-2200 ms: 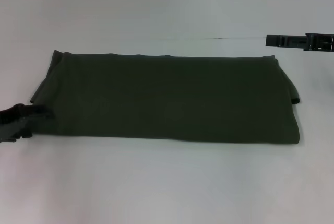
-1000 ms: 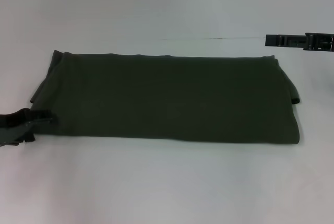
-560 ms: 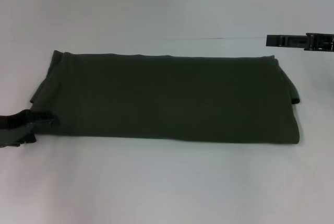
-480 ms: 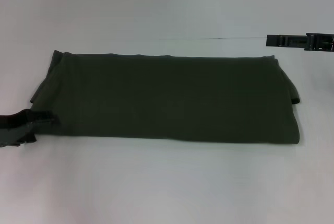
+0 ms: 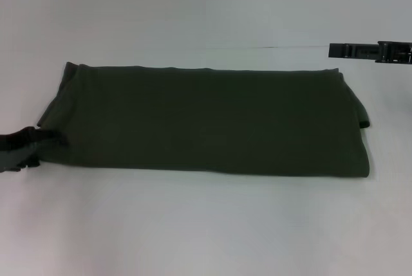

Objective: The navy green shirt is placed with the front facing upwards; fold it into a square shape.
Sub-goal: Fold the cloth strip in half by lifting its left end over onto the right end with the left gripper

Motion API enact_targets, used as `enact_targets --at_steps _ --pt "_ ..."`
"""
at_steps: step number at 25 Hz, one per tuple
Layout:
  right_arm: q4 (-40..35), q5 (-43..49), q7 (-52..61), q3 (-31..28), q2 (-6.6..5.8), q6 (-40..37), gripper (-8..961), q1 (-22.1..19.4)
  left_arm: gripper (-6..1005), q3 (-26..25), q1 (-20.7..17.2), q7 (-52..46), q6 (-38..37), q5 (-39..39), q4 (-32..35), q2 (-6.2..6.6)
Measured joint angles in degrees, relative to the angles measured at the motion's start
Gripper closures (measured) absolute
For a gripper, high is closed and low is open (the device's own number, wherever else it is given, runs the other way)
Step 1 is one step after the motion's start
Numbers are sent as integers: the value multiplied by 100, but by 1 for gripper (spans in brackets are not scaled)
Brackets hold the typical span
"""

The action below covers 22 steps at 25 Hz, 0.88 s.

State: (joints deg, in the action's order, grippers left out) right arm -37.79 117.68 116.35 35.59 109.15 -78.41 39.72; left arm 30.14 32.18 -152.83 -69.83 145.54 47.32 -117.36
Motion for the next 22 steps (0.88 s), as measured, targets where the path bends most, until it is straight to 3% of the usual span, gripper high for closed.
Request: enact_targets --at_steps 22 --pt "0 0 2 0 7 1 49 -26 123 -9 177 163 149 -55 -63 -36"
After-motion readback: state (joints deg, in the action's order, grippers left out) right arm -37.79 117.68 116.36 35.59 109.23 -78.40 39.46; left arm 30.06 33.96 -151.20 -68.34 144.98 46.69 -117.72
